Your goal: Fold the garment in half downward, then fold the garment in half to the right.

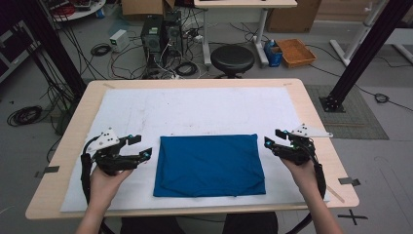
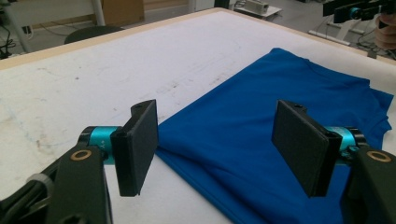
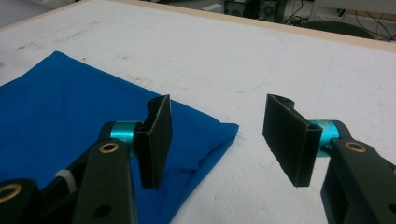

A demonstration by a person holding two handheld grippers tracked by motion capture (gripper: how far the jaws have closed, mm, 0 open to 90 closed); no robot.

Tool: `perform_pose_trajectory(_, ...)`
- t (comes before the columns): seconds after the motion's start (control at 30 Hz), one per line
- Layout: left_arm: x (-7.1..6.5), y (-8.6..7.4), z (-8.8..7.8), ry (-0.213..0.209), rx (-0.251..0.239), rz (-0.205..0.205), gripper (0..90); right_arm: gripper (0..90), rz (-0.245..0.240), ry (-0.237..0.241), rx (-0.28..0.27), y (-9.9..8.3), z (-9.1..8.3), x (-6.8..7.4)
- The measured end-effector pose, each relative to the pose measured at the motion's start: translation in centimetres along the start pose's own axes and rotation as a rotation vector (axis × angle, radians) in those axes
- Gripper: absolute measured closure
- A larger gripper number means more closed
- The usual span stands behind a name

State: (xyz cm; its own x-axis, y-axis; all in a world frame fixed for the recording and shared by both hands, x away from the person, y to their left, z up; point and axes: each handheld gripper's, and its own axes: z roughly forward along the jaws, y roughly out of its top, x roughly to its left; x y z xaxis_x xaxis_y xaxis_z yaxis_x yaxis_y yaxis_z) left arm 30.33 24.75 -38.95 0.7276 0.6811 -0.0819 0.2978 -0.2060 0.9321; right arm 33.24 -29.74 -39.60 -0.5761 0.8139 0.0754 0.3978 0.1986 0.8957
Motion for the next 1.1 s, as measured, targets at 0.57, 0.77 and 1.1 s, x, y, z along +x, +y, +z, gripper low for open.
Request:
perform_pose_trajectory(0.57, -0.1, 0.1, -0.1, 0.010, 0.004, 0.005, 29.7, 38.0, 0.005, 0.005, -0.010, 0.0, -0.2, -0.3)
perform_pose_trajectory(0.77, -0.2, 0.1, -0.3, 0.017, 0.000, 0.000, 29.7, 36.3, 0.010, 0.007, -0.011, 0.1, -0.3, -0.4)
perform_pose_trajectory(1.1, -1.4, 0.2, -0.1, 0.018, 0.003, -0.004, 29.7, 34.0, 0.006, 0.024, -0.018, 1.0, 0.3, -0.2)
